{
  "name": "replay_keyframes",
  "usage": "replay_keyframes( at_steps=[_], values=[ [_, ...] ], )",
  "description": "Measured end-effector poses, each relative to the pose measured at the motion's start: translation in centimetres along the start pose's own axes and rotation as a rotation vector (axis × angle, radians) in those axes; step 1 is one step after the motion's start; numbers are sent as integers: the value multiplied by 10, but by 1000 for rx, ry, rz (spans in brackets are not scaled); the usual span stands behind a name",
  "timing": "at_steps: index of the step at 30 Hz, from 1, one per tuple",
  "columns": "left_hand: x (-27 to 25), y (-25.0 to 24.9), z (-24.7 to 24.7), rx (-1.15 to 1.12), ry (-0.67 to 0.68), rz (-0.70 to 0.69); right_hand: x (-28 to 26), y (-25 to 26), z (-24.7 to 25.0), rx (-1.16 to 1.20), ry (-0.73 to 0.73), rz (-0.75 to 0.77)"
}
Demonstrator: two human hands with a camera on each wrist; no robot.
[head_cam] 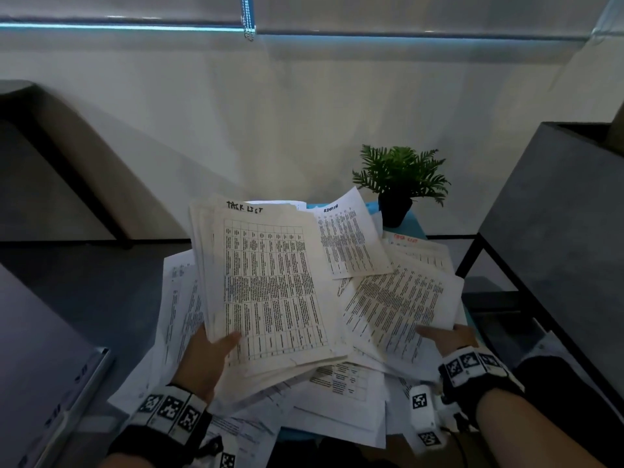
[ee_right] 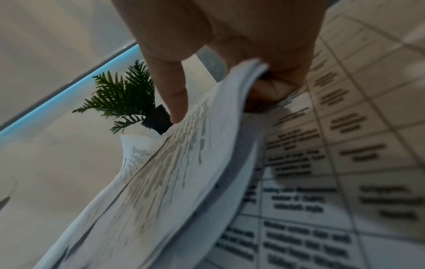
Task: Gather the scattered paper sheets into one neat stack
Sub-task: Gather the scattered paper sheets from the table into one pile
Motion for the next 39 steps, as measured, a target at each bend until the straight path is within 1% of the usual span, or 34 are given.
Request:
replay_keyframes(
  at_steps=[3,5,6,8,10,12,14,16,17,18,19,20,21,22,24,26,28,30,33,35,36,38,39],
  values=[
    [-4,-2,-1,-8,6,-15,-6,4,-1,27,87,-23],
    [-3,0,1,-15,14,-5,-6,9,-1,-58,97,6],
    [-3,0,2,-17,17,-3,-8,13,0,-122,86,42],
    [-1,2,3,-17,27,-3,-12,20,11,-226,10,110],
    [-1,2,3,-16,22,-10,-19,25,26,-248,-79,181],
    [-1,2,2,-3,11,-27,-33,29,44,-146,-187,266],
    [-3,1,0,11,1,-44,-55,34,61,31,-313,364],
    [-5,0,-2,20,-9,-54,-77,42,71,264,-365,477],
    [-6,-1,-3,26,-12,-59,-85,47,74,390,-356,505],
    [-8,-3,-5,33,-5,-62,-91,53,76,471,-339,513],
    [-10,-5,-7,42,9,-60,-94,58,75,504,-297,501],
    [-12,-7,-10,43,37,-57,-97,64,69,515,-223,483],
    [-15,-8,-13,45,63,-51,-98,70,58,518,-119,477],
    [-18,-11,-18,49,99,-48,-102,76,46,493,-15,477],
    [-25,-16,-27,57,189,-29,-104,78,18,354,126,459],
    [-34,-22,-34,59,283,-12,-107,75,-3,175,187,442],
    [-42,-29,-39,54,365,-30,-110,72,-16,16,187,458],
    [-46,-33,-38,46,391,-54,-115,69,-24,-38,216,464],
    [-46,-34,-32,30,419,-60,-113,58,-28,-30,301,419],
    [-45,-31,-28,26,435,-40,-109,54,-27,19,356,380],
    [-45,-31,-27,30,450,-34,-106,54,-27,93,413,350],
    [-44,-31,-28,43,472,-30,-104,51,-26,267,542,243],
    [-44,-32,-30,48,481,-24,-108,48,-27,298,625,189]
  ],
)
Point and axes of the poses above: each hand's wrist, its own x-axis towards the middle knuckle, its own z-axis out of the back of the hand, y = z × x, the point moved 5 cm from there along x, towards the middle knuckle
